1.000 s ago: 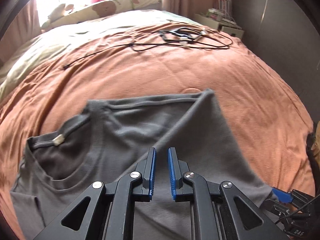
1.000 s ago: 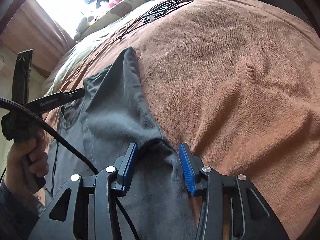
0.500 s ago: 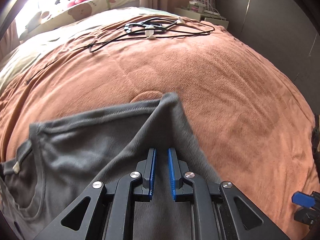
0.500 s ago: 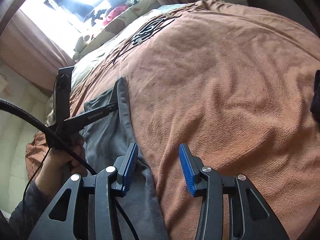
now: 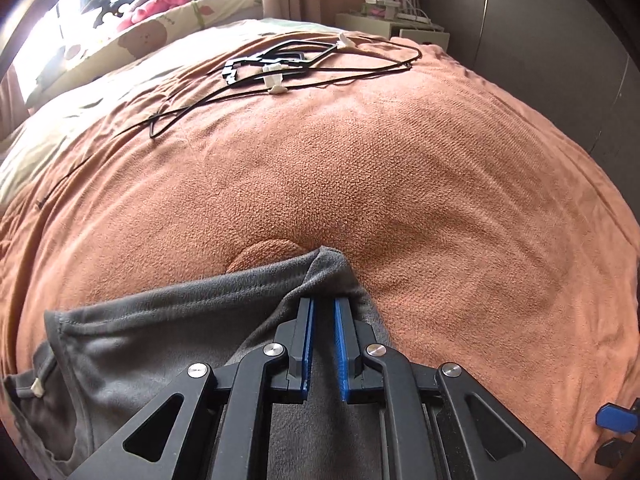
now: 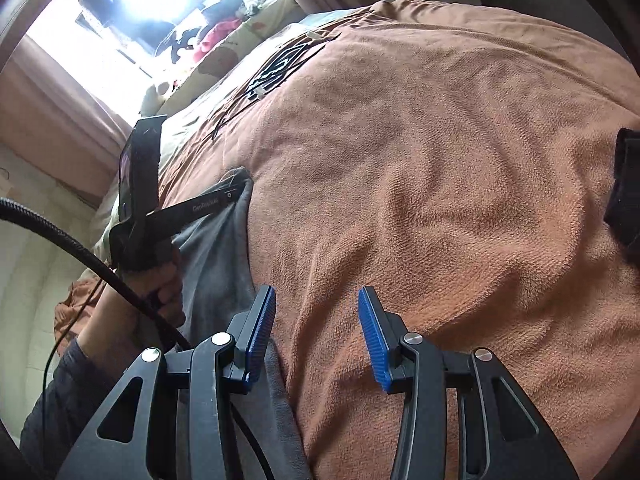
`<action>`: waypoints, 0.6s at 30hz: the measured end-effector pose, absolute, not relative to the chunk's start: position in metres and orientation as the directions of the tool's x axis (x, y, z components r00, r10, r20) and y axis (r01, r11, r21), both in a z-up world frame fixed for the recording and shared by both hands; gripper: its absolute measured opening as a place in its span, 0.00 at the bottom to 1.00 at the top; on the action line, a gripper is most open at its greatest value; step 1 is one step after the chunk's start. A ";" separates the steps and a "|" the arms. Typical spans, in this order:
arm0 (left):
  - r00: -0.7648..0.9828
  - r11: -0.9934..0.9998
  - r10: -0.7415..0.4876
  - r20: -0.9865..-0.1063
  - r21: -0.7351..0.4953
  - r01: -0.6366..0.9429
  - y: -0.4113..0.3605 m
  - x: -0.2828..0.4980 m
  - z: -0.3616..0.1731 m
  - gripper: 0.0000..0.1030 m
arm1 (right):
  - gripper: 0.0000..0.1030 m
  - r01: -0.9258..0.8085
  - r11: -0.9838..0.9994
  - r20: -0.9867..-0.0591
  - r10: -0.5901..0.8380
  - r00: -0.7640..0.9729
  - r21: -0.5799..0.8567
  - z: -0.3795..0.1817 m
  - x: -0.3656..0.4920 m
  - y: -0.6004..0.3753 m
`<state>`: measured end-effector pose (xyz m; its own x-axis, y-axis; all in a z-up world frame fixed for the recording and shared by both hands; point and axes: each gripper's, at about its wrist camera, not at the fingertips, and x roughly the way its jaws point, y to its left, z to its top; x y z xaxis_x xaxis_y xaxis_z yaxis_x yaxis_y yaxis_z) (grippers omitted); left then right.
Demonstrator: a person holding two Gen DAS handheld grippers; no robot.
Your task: Fold small clothes
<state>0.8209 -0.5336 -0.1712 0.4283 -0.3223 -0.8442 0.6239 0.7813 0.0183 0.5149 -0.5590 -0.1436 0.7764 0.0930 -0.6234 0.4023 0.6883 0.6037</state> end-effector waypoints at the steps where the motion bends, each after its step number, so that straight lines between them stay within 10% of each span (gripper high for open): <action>1: 0.423 0.784 -0.327 -0.845 0.007 0.620 -0.529 0.819 -0.169 0.11 | 0.40 0.398 0.691 -0.624 0.098 0.775 0.603 -0.143 0.516 -0.558; 6: 0.401 0.803 -0.306 -0.863 -0.007 0.596 -0.498 0.799 -0.156 0.11 | 0.40 0.393 0.718 -0.642 0.097 0.761 0.574 -0.137 0.520 -0.552; 12: 0.376 0.819 -0.333 -0.865 -0.068 0.570 -0.451 0.754 -0.135 0.14 | 0.68 0.372 0.767 -0.646 0.073 0.759 0.523 -0.115 0.518 -0.534; 18: 0.431 0.835 -0.362 -0.827 -0.083 0.543 -0.404 0.696 -0.102 0.72 | 0.80 0.341 0.845 -0.667 0.024 0.745 0.412 -0.093 0.509 -0.497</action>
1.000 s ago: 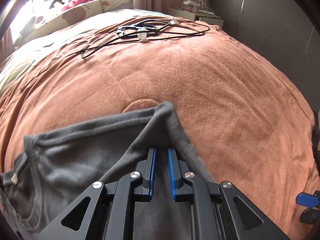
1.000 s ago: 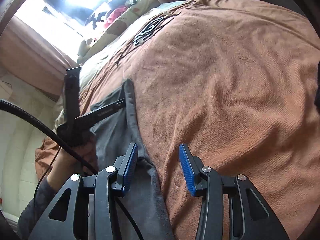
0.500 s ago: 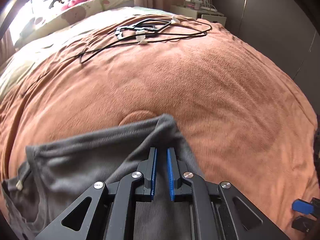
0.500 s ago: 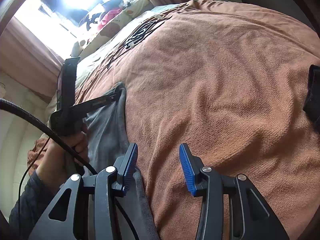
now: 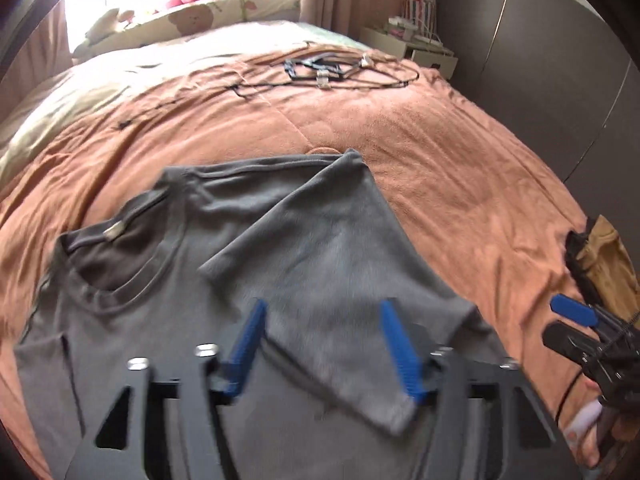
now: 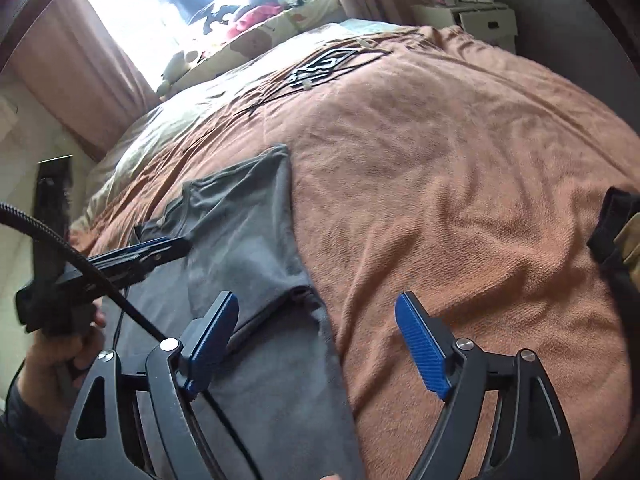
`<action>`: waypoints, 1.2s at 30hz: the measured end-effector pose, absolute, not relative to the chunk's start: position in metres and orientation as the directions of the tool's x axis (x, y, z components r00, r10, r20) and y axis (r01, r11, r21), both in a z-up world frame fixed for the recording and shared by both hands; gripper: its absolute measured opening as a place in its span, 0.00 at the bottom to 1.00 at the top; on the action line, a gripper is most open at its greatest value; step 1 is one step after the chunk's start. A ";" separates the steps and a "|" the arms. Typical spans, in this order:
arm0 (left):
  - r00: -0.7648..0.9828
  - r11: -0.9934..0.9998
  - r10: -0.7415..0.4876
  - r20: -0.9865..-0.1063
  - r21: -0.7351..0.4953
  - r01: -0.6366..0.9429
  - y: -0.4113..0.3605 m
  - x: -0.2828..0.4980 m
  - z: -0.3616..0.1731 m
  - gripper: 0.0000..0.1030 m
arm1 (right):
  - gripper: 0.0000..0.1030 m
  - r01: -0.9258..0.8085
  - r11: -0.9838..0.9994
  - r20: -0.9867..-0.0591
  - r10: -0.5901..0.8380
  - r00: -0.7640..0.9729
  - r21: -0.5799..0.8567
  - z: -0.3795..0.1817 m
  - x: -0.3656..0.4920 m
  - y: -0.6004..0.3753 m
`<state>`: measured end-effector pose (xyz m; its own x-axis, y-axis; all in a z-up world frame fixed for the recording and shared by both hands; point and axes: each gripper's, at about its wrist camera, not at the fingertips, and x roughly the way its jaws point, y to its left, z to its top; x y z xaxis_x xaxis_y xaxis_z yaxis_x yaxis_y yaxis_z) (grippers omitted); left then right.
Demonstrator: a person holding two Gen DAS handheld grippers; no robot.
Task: Fold small clothes
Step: 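Move both grippers back to the hem of the folded grey T-shirt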
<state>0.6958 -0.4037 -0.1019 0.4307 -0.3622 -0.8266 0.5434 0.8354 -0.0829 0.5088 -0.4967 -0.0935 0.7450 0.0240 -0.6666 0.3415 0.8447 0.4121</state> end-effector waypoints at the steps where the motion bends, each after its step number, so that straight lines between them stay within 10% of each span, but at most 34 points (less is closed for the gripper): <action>1: 0.446 0.840 -0.369 -0.816 -0.088 0.535 -0.394 0.685 -0.095 0.78 | 0.81 0.334 0.858 -0.671 0.018 0.741 0.391 -0.091 0.505 -0.489; 15: 0.585 0.921 -0.335 -0.738 -0.125 0.369 -0.241 0.549 -0.032 0.98 | 0.81 0.308 0.898 -0.661 -0.026 0.750 0.315 -0.027 0.408 -0.412; 36: 0.732 0.970 -0.242 -0.636 -0.137 0.202 -0.099 0.374 0.018 0.99 | 0.81 0.174 0.975 -0.611 -0.054 0.790 0.139 0.044 0.252 -0.327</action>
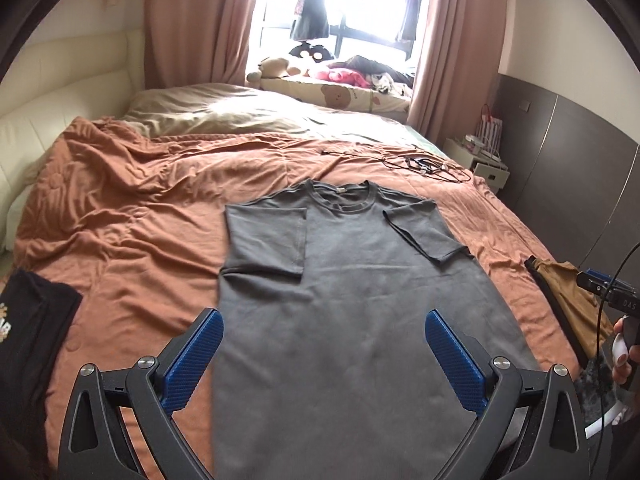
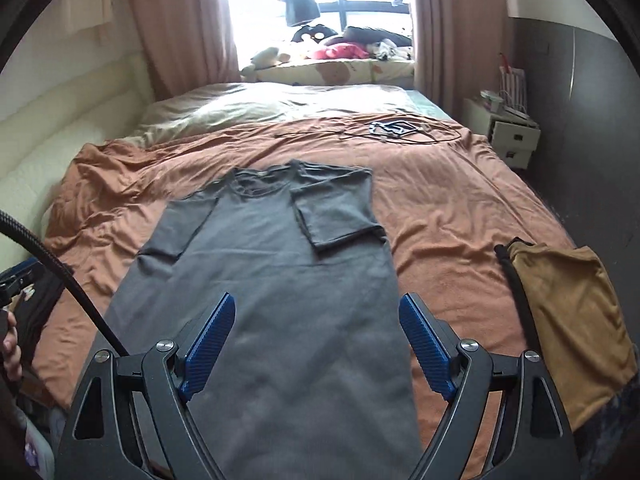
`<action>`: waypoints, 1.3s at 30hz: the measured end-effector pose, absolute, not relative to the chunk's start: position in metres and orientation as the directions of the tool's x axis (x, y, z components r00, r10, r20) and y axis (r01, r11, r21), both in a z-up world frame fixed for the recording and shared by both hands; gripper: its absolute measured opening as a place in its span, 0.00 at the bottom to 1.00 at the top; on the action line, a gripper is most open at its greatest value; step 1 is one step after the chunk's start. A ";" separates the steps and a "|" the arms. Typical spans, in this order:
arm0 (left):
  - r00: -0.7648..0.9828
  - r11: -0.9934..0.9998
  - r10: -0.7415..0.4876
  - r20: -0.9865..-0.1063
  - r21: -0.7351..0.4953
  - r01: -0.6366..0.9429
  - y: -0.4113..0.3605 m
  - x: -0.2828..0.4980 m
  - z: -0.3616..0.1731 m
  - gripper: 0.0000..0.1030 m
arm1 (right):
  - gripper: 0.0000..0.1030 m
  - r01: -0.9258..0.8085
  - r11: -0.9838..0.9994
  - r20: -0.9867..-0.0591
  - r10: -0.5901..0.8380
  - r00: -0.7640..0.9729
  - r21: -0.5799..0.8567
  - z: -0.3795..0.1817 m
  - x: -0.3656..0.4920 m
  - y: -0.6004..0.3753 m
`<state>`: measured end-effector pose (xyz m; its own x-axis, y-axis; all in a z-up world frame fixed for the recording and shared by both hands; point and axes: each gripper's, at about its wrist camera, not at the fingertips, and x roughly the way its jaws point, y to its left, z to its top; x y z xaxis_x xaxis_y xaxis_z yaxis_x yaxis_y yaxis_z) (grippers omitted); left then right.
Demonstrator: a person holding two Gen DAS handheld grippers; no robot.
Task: Fold small clothes
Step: 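Move both grippers back to the hem of the folded grey T-shirt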
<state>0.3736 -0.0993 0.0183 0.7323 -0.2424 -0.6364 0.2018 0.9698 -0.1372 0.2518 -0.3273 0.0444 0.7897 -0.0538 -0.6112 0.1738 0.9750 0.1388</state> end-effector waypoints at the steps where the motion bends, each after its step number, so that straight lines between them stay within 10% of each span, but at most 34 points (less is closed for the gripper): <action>1: 0.733 0.970 -0.243 -0.635 -0.138 0.202 -0.096 0.366 0.020 0.99 | 0.81 0.171 0.975 -0.620 -0.047 0.783 0.142 0.044 0.244 -0.327; 6: 0.750 0.968 -0.247 -0.613 -0.125 0.218 -0.083 0.316 0.034 0.99 | 0.82 0.225 0.972 -0.625 -0.133 0.769 0.070 0.053 0.202 -0.323; 9: 0.750 0.965 -0.262 -0.608 -0.139 0.224 -0.074 0.287 0.043 1.00 | 1.00 0.243 0.969 -0.606 -0.163 0.778 0.050 0.062 0.174 -0.319; 39: 0.758 0.970 -0.240 -0.606 -0.184 0.160 -0.014 0.142 0.003 0.99 | 1.00 0.108 0.987 -0.446 -0.044 0.894 0.118 0.006 -0.010 -0.352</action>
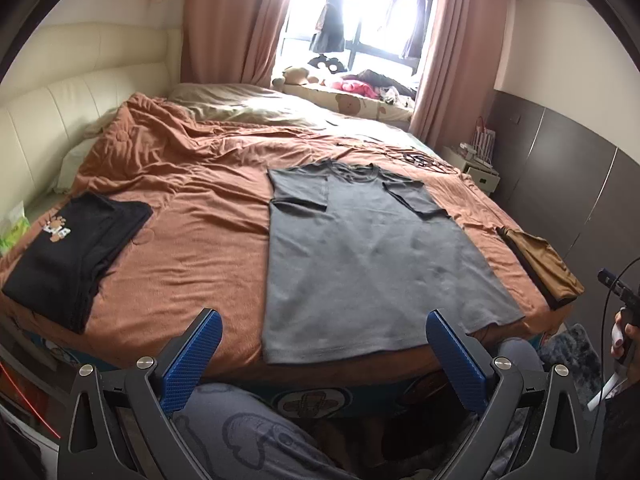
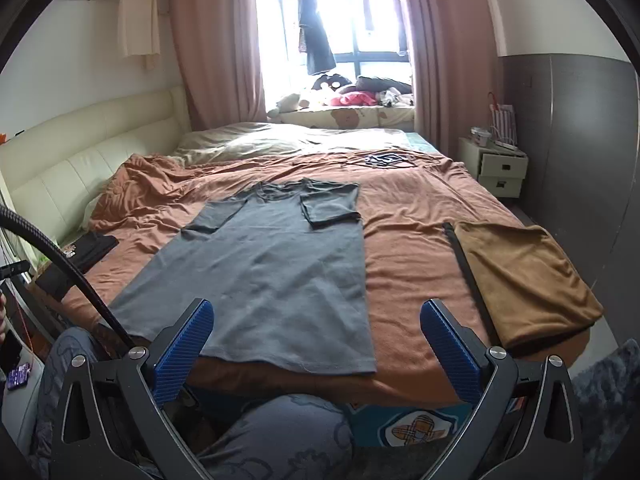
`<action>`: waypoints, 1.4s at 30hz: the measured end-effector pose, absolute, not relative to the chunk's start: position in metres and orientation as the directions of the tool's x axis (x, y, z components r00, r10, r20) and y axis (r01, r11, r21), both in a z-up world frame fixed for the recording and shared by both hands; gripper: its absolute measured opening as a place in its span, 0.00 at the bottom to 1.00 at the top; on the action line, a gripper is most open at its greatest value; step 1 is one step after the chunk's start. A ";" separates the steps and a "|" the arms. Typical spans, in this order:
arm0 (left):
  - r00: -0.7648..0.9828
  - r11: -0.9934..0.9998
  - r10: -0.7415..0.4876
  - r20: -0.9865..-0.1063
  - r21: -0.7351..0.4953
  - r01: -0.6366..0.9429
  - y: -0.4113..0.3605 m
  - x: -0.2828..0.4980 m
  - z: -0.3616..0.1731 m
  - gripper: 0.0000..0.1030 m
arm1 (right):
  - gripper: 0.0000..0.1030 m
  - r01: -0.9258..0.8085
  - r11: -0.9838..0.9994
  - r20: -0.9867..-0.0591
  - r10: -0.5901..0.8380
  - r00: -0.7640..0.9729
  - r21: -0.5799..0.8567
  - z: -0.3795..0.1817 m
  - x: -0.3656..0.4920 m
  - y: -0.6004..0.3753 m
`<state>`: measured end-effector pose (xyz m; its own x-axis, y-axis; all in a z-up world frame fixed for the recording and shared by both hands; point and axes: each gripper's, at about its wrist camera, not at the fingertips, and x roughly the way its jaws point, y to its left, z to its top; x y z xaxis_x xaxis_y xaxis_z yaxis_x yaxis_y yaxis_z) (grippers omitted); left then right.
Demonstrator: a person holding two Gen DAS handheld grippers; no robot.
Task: Fold small clothes
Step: 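Move both grippers back to the hem of the folded grey T-shirt, then close both grippers on the hem corners of the grey T-shirt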
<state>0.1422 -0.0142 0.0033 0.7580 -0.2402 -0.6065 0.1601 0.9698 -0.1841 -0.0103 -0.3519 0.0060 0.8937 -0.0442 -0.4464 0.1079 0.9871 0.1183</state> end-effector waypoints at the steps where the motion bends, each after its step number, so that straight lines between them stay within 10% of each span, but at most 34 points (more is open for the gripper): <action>1: 0.755 0.968 -0.247 -0.607 -0.193 0.161 -0.013 0.142 -0.001 0.99 | 1.00 0.113 0.986 -0.448 -0.047 0.893 0.121 0.003 -0.010 -0.352; 15: 0.650 0.934 -0.317 -0.691 -0.346 0.088 0.019 0.185 -0.095 0.65 | 0.99 0.171 0.951 -0.506 -0.018 0.862 0.258 -0.049 0.023 -0.377; 19: 0.604 0.922 -0.335 -0.723 -0.383 0.053 0.025 0.205 -0.122 0.54 | 0.78 0.177 0.938 -0.576 0.028 0.817 0.297 -0.065 0.049 -0.388; 25: 0.554 0.908 -0.345 -0.757 -0.418 -0.006 0.032 0.231 -0.152 0.42 | 0.71 0.186 0.901 -0.624 0.111 0.773 0.391 -0.086 0.085 -0.412; 32: 0.507 0.897 -0.352 -0.787 -0.438 -0.058 0.037 0.251 -0.174 0.33 | 0.53 0.211 0.838 -0.662 0.216 0.718 0.503 -0.118 0.130 -0.439; 42: 0.487 0.874 -0.383 -0.785 -0.478 -0.083 0.042 0.259 -0.184 0.32 | 0.53 0.216 0.720 -0.607 0.341 0.718 0.660 -0.139 0.143 -0.464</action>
<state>0.2595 0.0425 -0.1835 0.4874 -0.3832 -0.7846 -0.0830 0.8742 -0.4784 0.1429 -0.4640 -0.1385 0.7181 0.3409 -0.6067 0.2159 0.7196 0.6600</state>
